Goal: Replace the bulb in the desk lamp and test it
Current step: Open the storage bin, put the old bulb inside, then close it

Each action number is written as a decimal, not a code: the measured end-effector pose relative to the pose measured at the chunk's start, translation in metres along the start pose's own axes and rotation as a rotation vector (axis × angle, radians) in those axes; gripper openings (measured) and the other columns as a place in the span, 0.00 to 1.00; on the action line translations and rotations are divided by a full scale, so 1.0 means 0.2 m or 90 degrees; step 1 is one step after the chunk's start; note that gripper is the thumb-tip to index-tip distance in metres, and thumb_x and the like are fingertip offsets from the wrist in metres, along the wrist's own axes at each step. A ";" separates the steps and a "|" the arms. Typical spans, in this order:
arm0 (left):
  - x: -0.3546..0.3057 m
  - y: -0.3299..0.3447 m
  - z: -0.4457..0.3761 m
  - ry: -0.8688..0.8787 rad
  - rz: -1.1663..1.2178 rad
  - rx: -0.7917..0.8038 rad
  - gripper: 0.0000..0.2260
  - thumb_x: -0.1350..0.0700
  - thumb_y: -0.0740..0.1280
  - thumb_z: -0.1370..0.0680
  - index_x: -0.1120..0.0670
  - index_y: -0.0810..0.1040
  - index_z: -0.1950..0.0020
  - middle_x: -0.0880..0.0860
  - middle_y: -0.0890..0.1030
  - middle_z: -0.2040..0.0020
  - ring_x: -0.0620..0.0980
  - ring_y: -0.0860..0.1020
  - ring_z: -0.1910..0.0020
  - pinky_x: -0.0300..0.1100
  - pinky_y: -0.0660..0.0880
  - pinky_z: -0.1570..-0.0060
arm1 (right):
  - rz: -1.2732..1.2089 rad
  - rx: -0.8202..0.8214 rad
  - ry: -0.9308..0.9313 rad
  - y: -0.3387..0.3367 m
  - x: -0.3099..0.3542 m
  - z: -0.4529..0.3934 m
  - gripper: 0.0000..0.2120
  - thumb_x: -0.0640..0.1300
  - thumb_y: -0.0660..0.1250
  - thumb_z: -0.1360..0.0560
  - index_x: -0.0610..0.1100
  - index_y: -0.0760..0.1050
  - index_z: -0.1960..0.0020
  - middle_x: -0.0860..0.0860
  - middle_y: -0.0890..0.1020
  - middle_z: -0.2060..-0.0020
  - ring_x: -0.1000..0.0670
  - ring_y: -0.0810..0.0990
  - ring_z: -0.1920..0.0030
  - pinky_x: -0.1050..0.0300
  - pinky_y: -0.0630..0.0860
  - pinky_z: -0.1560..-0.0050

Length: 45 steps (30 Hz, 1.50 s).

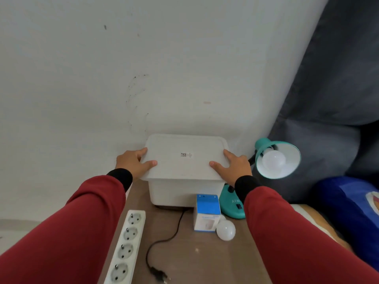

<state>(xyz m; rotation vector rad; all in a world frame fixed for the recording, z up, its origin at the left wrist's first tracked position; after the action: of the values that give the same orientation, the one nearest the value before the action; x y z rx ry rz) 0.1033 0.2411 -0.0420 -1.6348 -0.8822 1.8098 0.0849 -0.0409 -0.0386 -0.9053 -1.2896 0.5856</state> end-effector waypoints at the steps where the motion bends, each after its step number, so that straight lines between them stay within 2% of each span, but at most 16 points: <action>1: 0.01 0.00 0.06 0.001 0.003 -0.001 0.29 0.46 0.68 0.25 0.53 0.65 0.26 0.56 0.75 0.33 0.55 0.74 0.34 0.44 0.67 0.32 | -0.002 -0.002 -0.002 -0.01 -0.01 0.06 0.36 0.62 0.64 0.27 0.49 0.58 0.25 0.39 0.64 0.33 0.41 0.67 0.32 0.54 0.64 0.31; 10: 0.18 0.14 0.68 -0.010 0.023 0.027 0.29 0.47 0.69 0.25 0.53 0.65 0.26 0.56 0.74 0.32 0.54 0.73 0.33 0.43 0.65 0.30 | 0.006 0.017 0.040 0.06 -0.28 0.68 0.36 0.61 0.64 0.27 0.49 0.59 0.25 0.40 0.65 0.34 0.40 0.70 0.36 0.52 0.66 0.33; 14: 0.31 0.29 0.92 -0.020 -0.003 0.056 0.30 0.46 0.69 0.25 0.52 0.65 0.26 0.56 0.74 0.31 0.55 0.72 0.33 0.46 0.67 0.31 | 0.022 0.023 0.064 0.13 -0.43 0.91 0.36 0.62 0.64 0.28 0.50 0.57 0.25 0.41 0.64 0.33 0.41 0.69 0.35 0.50 0.67 0.32; 18: 0.43 0.45 1.11 -0.031 -0.031 0.092 0.31 0.46 0.69 0.25 0.50 0.63 0.25 0.55 0.74 0.32 0.54 0.73 0.34 0.43 0.67 0.33 | 0.044 0.046 0.085 0.25 -0.58 1.08 0.36 0.61 0.65 0.28 0.51 0.57 0.25 0.40 0.64 0.33 0.40 0.69 0.34 0.50 0.67 0.32; 21: 0.51 0.55 1.20 -0.040 -0.055 0.129 0.33 0.46 0.69 0.25 0.51 0.60 0.24 0.57 0.72 0.30 0.56 0.70 0.32 0.45 0.65 0.30 | 0.083 0.077 0.098 0.34 -0.67 1.17 0.36 0.60 0.64 0.27 0.51 0.55 0.24 0.40 0.63 0.31 0.40 0.67 0.32 0.50 0.64 0.30; 28: 0.54 0.67 1.28 -0.020 -0.180 0.192 0.35 0.48 0.68 0.24 0.56 0.55 0.23 0.58 0.66 0.27 0.57 0.65 0.28 0.46 0.62 0.28 | 0.152 0.126 0.117 0.46 -0.77 1.18 0.34 0.57 0.65 0.26 0.50 0.57 0.25 0.41 0.66 0.30 0.41 0.62 0.29 0.50 0.62 0.30; 34: 0.55 0.72 1.26 -0.018 -0.259 0.219 0.35 0.48 0.66 0.23 0.56 0.53 0.22 0.59 0.64 0.27 0.58 0.62 0.27 0.45 0.60 0.29 | 0.236 0.188 0.118 0.52 -0.78 1.14 0.32 0.55 0.64 0.25 0.49 0.58 0.25 0.42 0.66 0.30 0.42 0.65 0.30 0.51 0.64 0.31; 40: 0.53 0.76 1.23 -0.010 -0.324 0.238 0.28 0.48 0.64 0.22 0.59 0.60 0.26 0.59 0.67 0.28 0.57 0.65 0.29 0.45 0.62 0.30 | 0.293 0.232 0.094 0.58 -0.78 1.12 0.29 0.53 0.61 0.23 0.45 0.59 0.26 0.43 0.68 0.30 0.42 0.64 0.29 0.51 0.64 0.30; 45: 0.53 0.78 1.20 -0.026 -0.348 0.250 0.26 0.47 0.64 0.23 0.60 0.66 0.29 0.59 0.71 0.32 0.57 0.68 0.32 0.44 0.67 0.35 | 0.308 0.277 0.092 0.60 -0.76 1.11 0.27 0.52 0.63 0.24 0.43 0.64 0.29 0.43 0.69 0.31 0.44 0.68 0.32 0.53 0.67 0.34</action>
<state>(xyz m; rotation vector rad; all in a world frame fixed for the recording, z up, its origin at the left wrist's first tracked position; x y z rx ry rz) -0.1427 0.1953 -0.2166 -0.9946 -0.8249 1.5095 -0.1487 -0.0453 -0.2171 -0.8717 -0.7638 1.1092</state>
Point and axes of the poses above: each hand's wrist, its own z-axis away from the middle knuckle, its own y-axis out of the palm, x = y × z, the point moved 7 cm from there along -z, towards the middle knuckle
